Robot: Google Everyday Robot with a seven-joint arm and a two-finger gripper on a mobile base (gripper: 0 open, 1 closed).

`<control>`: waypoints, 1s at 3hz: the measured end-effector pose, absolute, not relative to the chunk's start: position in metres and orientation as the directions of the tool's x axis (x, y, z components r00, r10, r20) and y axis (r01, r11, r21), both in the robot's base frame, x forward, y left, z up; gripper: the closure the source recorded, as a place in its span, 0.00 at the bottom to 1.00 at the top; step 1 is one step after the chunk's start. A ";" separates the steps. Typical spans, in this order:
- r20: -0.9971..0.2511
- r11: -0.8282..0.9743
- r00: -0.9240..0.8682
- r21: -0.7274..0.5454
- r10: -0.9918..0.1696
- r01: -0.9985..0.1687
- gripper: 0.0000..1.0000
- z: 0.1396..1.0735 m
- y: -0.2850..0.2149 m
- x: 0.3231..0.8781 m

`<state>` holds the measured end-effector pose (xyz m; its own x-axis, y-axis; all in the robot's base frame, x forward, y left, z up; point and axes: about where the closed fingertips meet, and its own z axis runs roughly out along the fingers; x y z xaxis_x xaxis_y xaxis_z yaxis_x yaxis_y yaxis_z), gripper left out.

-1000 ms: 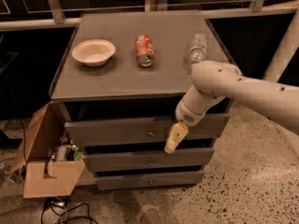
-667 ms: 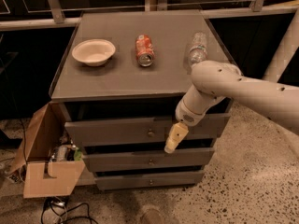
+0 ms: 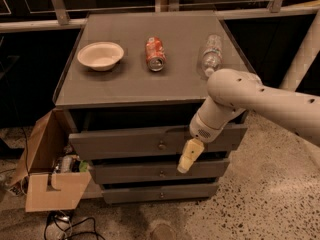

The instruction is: Open top drawer

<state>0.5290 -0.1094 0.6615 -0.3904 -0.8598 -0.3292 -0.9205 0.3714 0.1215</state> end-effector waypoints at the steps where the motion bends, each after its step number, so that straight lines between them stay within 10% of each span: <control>1: -0.332 0.382 -0.405 0.137 -0.852 -0.914 0.00 0.666 -0.108 0.522; 3: -0.315 0.400 -0.432 0.162 -0.845 -0.902 0.00 0.666 -0.115 0.504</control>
Offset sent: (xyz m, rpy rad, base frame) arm -0.1810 -0.0585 0.0045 -0.0359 0.2552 -0.1824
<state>0.5036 -0.1148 0.6664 -0.4315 -0.8454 -0.3147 -0.9020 0.4003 0.1616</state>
